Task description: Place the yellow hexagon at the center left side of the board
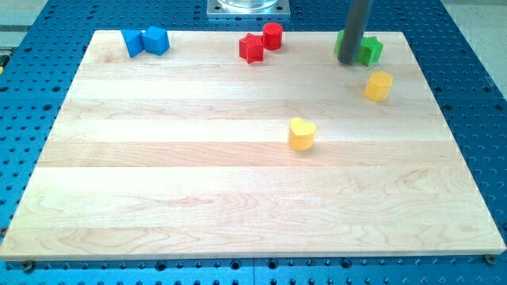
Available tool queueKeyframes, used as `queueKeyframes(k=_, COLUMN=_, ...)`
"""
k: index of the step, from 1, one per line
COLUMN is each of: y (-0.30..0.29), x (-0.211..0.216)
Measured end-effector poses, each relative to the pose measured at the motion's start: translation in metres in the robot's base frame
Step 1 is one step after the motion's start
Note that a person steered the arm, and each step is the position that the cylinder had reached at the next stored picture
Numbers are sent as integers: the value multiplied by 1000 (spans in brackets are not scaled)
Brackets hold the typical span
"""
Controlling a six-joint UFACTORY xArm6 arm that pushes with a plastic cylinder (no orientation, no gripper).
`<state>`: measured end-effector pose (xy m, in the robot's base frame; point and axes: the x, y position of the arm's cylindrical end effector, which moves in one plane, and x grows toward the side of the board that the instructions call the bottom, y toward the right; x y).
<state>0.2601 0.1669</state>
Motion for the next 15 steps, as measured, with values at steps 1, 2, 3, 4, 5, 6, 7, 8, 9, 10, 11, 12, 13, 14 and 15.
queueKeyframes(k=1, y=-26, x=1)
queueKeyframes(k=2, y=-16, x=-31)
queueKeyframes(k=3, y=-8, x=-29)
queueKeyframes(k=4, y=-8, x=0)
queueKeyframes(k=5, y=-8, x=52)
queueKeyframes(k=6, y=-8, x=55)
queueKeyframes(k=7, y=-8, x=55)
queueKeyframes(k=8, y=-8, x=57)
queueKeyframes(k=9, y=-8, x=65)
queueKeyframes(k=10, y=-8, x=78)
queueKeyframes(k=11, y=23, x=114)
queueKeyframes(k=12, y=77, x=108)
queueKeyframes(k=13, y=110, x=78)
queueKeyframes(k=14, y=125, x=70)
queueKeyframes(k=15, y=133, x=66)
